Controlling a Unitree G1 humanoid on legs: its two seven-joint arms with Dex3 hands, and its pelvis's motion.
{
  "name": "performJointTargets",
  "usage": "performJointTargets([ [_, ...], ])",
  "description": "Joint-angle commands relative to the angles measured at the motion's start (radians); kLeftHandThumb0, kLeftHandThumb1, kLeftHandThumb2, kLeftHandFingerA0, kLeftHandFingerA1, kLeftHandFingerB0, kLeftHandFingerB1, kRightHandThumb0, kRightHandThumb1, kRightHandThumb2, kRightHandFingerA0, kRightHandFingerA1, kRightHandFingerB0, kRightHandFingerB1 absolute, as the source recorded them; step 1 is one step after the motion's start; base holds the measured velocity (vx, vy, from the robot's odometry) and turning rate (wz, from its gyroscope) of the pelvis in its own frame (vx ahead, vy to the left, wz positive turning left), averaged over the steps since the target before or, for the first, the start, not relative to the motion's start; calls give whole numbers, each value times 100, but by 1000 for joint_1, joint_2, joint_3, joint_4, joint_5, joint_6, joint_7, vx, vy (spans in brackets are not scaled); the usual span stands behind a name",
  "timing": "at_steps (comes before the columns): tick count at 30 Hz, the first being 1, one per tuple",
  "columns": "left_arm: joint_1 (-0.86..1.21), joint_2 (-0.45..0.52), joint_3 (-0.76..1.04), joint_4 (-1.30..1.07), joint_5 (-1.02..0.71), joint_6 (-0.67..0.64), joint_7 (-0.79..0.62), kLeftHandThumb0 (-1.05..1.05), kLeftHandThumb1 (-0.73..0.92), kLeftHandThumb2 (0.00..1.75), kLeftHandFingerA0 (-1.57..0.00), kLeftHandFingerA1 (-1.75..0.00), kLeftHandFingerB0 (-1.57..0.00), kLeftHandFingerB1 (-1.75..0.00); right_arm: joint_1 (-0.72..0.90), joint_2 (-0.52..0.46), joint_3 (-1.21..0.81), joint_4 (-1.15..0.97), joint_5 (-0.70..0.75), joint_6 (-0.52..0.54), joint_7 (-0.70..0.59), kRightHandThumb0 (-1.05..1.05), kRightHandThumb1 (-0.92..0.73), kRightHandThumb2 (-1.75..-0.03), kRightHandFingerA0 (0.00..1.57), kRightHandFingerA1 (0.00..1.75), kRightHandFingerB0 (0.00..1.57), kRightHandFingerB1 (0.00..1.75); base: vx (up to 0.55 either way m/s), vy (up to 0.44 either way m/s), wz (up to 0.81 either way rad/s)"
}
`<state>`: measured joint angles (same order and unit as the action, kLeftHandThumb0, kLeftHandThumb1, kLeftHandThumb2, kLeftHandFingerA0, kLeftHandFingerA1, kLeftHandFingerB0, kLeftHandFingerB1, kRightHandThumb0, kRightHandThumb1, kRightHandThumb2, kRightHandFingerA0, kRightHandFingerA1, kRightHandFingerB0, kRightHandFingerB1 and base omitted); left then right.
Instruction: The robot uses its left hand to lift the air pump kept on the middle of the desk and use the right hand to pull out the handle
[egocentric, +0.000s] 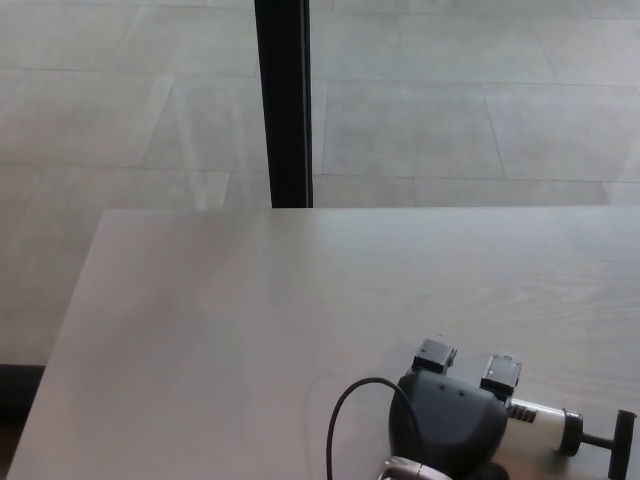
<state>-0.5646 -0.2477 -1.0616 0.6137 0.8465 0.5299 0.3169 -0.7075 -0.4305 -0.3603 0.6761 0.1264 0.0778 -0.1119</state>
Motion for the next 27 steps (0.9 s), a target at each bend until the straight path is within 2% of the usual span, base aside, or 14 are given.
performJointTargets([
  [1,-5,4,-3,4,28,-17,-85,-82,48,89,-1,-41,-3,-24,-25,-13,0,20,-10,-46,-16,-44,-63,-59,57,111,50,46,0,0,0],
  [3,-10,5,-12,11,45,-12,-85,-83,48,89,-2,-48,-9,-26,-30,-15,1,34,-13,-50,-16,-44,-62,-59,56,109,49,45,0,0,0],
  [5,-21,13,-28,20,66,-14,-97,-70,51,87,-54,-74,-5,-42,-37,-13,1,40,-13,-57,-19,-39,-64,-60,56,119,51,45,0,0,0],
  [8,-23,21,-25,13,63,-27,-123,-53,68,60,-76,-85,-21,-38,-44,-13,7,52,-20,-67,-22,-39,-65,-60,55,128,51,47,0,0,0],
  [9,-22,22,-21,17,62,-44,-112,-43,69,60,-84,-107,-30,-42,-41,-14,10,49,-24,-75,-22,-39,-65,-61,56,132,51,49,0,0,0],
  [10,-24,30,-17,15,63,-60,-102,-25,60,67,-84,-145,-47,-54,-45,-15,11,55,-26,-77,-26,-40,-65,-60,57,128,51,48,0,0,0],
  [13,-23,32,-11,15,70,-72,-99,-25,60,67,-84,-145,-47,-54,-49,-16,12,62,-27,-82,-28,-40,-65,-60,57,128,51,48,0,0,0],
  [14,-26,33,4,39,66,-79,-79,-22,59,70,-80,-145,-82,-67,-46,-16,4,57,-16,-75,-21,-40,-67,-61,54,127,50,47,0,0,0],
  [16,-30,37,13,46,68,-91,-76,-22,60,66,-78,-145,-80,-68,-49,-16,-6,64,-4,-78,-12,-38,-68,-61,53,130,49,47,0,0,0],
  [17,-25,38,26,46,58,-101,-68,-21,63,64,-78,-147,-80,-72,-50,-16,-8,68,-1,-79,-8,-45,-58,-94,68,108,47,61,0,0,0],
  [18,-8,35,59,44,35,-114,-51,-22,66,68,-82,-155,-75,-73,-51,-13,-11,68,-1,-77,-15,-38,-69,-61,58,131,59,50,0,0,0],
  [23,21,34,112,40,23,-150,-37,-21,70,77,-81,-163,-73,-82,-49,-8,-14,59,-4,-72,-26,-36,-70,-62,61,132,60,52,0,0,0],
  [24,23,37,114,43,29,-156,-32,-19,66,83,-80,-163,-74,-87,-48,-9,-13,60,-6,-73,-28,-38,-58,-96,73,107,55,65,0,0,0],
  [27,42,58,138,45,34,-198,16,-18,68,79,-77,-163,-72,-104,-41,-7,-12,59,-10,-85,-34,-36,-58,-96,76,108,55,65,0,0,0],
])
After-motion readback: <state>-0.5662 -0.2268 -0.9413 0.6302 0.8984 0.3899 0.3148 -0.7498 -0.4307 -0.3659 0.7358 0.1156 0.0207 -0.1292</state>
